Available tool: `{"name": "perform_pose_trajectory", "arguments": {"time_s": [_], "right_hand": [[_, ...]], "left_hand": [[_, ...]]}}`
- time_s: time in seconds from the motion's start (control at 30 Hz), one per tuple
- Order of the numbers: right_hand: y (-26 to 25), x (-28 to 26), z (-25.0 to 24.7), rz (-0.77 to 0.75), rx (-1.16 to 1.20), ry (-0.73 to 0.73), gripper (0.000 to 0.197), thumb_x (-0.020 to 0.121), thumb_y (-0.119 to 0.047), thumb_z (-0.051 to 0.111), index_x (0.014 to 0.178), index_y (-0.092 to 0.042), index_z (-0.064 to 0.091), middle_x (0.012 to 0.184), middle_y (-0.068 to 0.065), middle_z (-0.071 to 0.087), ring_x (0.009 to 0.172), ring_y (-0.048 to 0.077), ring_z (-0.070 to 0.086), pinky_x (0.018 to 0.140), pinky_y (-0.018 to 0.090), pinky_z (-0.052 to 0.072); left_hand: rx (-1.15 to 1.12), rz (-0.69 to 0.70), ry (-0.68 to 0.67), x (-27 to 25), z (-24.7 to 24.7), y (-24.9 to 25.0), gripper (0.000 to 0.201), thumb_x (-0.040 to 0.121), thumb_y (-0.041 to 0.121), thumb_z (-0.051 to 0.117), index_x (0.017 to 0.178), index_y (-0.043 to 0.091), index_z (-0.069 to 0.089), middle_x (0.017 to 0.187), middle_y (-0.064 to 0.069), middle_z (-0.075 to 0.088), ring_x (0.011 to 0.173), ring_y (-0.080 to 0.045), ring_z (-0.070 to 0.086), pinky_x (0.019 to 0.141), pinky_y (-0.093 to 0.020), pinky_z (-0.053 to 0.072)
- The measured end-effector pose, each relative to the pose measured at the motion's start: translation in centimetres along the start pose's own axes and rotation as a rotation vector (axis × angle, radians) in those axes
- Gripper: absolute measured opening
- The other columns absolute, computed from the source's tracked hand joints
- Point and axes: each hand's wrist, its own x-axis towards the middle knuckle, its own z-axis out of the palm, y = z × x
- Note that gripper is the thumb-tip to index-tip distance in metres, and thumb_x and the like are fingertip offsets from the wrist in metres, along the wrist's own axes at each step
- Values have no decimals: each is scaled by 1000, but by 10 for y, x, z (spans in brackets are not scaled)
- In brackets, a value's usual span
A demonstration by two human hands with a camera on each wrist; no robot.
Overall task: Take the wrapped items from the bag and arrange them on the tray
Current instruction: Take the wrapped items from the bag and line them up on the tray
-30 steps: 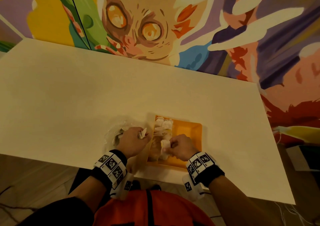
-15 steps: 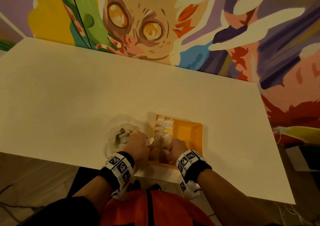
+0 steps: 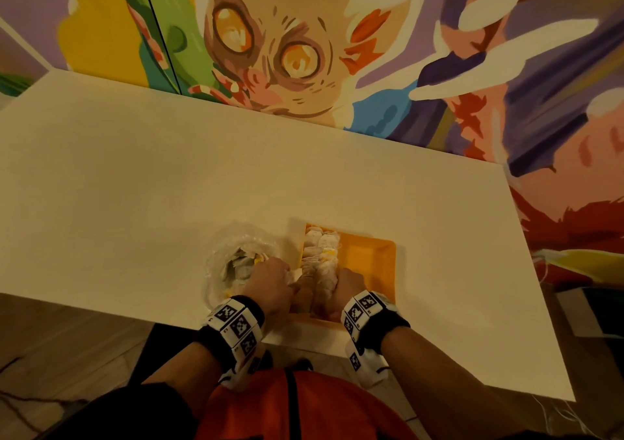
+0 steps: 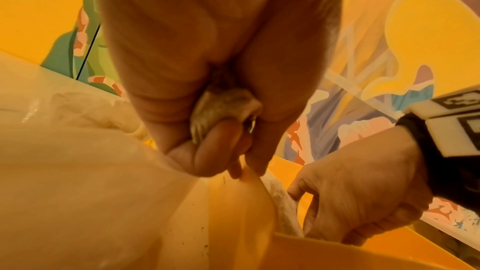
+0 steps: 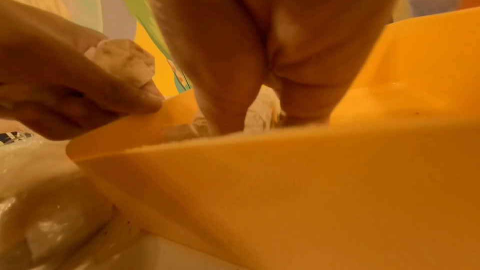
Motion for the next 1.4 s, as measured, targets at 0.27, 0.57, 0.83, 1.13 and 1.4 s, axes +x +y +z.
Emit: {"name": "perform_pose_trajectory", "arguments": {"time_s": [0.27,0.57,0.83,1.13,1.4], "right_hand": [[-6,7,-8,23,-41,-32,40,87,-29,69,66,-19,37,119,10,64,111,26,61,94,30,50],[-1,19,5,-6,-12,-52,28,79,-34,73,75,-20,49,81,-3,56,85,20,60,54,22,42],[22,19,9,69,288,58,46,81,-24,76,115,-12,47,111,7,61,87,24,60,57,28,49],[-6,-14,-25,-483,756,134,35,80,0,74,102,-25,63,98,-1,55,66,8,52,60,8,45],[-11,-7,-13,-503,720,203,9,84,-23,74,91,-21,69,97,-4,67,84,5,61,74,20,48]], "left_hand": [[-11,-14,13,1,2,0,37,84,26,72,107,-2,65,109,-19,66,101,-31,63,76,-31,49],[-37,-8,13,2,2,-4,34,82,25,72,108,3,65,109,-15,66,100,-28,63,72,-27,47],[-256,120,33,-13,-20,2,16,80,25,74,93,16,69,84,-2,68,70,-11,60,62,-23,46],[-580,146,-206,-22,-32,4,12,83,12,73,93,6,69,64,-4,59,49,-15,49,47,-27,45],[-584,154,-288,-28,-36,-1,16,86,23,73,96,11,68,62,-6,58,52,-18,51,50,-29,45]]}}
